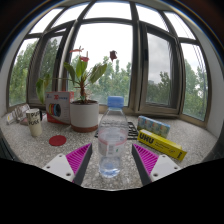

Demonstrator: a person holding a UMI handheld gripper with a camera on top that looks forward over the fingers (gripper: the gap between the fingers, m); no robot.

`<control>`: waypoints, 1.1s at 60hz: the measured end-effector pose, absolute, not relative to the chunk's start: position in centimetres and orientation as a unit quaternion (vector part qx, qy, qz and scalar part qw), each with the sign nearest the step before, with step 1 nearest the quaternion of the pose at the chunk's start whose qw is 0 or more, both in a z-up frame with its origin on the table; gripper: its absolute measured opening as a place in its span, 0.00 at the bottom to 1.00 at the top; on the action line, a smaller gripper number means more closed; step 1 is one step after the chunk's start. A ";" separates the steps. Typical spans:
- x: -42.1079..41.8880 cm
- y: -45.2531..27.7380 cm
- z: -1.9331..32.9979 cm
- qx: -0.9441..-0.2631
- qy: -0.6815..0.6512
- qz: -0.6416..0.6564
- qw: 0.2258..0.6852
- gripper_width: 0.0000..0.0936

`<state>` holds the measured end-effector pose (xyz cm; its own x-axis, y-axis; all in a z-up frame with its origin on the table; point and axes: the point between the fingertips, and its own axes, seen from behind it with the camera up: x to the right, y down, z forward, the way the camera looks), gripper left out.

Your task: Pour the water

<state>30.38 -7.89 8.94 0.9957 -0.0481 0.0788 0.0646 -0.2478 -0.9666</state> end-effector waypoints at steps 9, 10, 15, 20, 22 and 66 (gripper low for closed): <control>30.7 -3.6 7.3 -0.786 -0.015 -0.044 0.616 0.71; 30.7 -3.4 7.3 -0.785 -0.017 -0.046 0.617 0.66; 30.2 -3.0 7.6 -0.778 -0.031 -0.044 0.626 0.55; 30.2 -2.7 7.6 -0.774 -0.024 -0.044 0.631 0.44; 30.2 -2.7 7.6 -0.774 -0.018 -0.045 0.631 0.39; 24.0 1.6 33.2 -0.543 -0.222 -0.583 0.562 0.30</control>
